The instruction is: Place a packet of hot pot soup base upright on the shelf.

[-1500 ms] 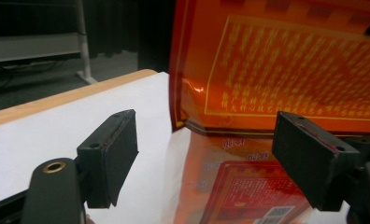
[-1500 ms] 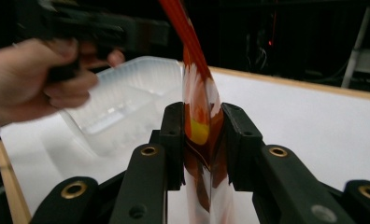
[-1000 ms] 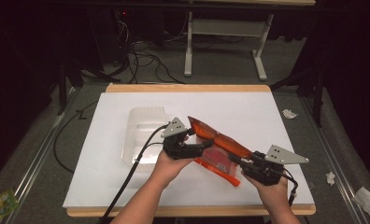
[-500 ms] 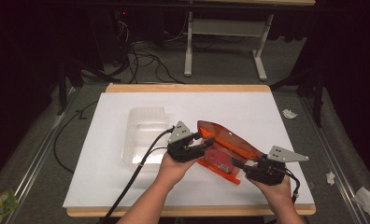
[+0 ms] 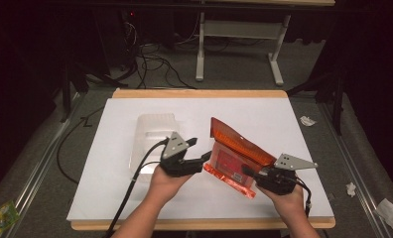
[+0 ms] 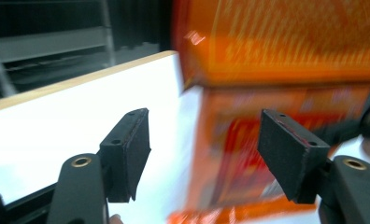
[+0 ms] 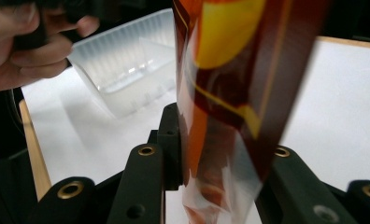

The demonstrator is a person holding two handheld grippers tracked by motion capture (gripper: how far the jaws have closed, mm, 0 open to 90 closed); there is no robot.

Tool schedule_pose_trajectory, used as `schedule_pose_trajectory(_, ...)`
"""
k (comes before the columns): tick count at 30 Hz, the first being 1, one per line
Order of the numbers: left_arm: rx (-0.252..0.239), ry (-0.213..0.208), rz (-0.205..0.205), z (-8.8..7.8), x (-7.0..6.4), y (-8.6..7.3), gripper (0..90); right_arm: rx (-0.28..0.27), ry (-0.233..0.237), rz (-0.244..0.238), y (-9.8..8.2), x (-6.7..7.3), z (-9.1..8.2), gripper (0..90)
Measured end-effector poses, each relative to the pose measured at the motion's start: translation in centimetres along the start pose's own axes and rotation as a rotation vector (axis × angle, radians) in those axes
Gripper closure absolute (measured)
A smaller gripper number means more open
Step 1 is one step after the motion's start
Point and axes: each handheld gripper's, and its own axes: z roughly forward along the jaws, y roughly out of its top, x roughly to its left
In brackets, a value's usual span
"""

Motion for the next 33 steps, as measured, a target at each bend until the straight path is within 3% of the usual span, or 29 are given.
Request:
schedule_pose_trajectory(3,0.003,0.053,-0.004,-3.5,1.4,-1.2,33.1,-0.024,0.0,0.01,0.6,0.5,-0.3,71.9)
schedule_pose_trajectory(4,0.0,0.087,-0.007,-5.3,2.1,-2.1,32.2,-0.031,-0.011,0.003,1.1,0.9,-0.3,71.9)
schedule_pose_trajectory(5,0.0,0.087,-0.007,-5.3,2.1,-2.1,31.7,-0.031,-0.011,0.003,1.1,0.9,-0.3,71.9)
schedule_pose_trajectory(8,0.006,0.148,-0.03,-8.8,3.5,-4.2,28.9,-0.059,-0.005,0.009,2.1,1.5,-0.1,71.8)
schedule_pose_trajectory(9,0.006,0.148,-0.03,-8.8,3.5,-4.2,28.4,-0.063,-0.005,0.007,2.3,1.7,0.0,71.7)
schedule_pose_trajectory(10,0.007,0.168,-0.052,-10.4,4.3,-5.2,27.2,-0.069,-0.005,0.008,2.7,1.9,0.2,71.8)
schedule_pose_trajectory(11,0.007,0.168,-0.052,-10.4,4.3,-5.2,26.4,-0.069,-0.005,0.008,2.7,1.9,0.2,71.8)
schedule_pose_trajectory(12,0.007,0.196,-0.084,-11.9,5.1,-6.4,25.5,-0.078,-0.003,0.007,3.3,2.3,0.5,71.8)
schedule_pose_trajectory(14,0.009,0.206,-0.093,-12.4,5.5,-6.8,25.1,-0.082,-0.003,0.006,3.6,2.5,0.7,71.7)
schedule_pose_trajectory(18,0.017,0.269,-0.102,-14.2,6.9,-8.6,22.9,-0.104,0.014,0.001,5.3,3.5,2.2,71.7)
schedule_pose_trajectory(23,0.009,0.297,-0.137,-15.2,7.9,-9.9,22.3,-0.116,0.028,-0.008,6.6,4.4,3.3,71.7)
schedule_pose_trajectory(26,0.016,0.321,-0.12,-16.1,8.3,-10.4,22.3,-0.132,0.046,-0.02,7.8,5.3,4.6,71.8)
schedule_pose_trajectory(33,0.016,0.314,-0.137,-16.4,8.9,-10.9,20.9,-0.142,0.078,-0.026,9.4,6.7,6.8,71.7)
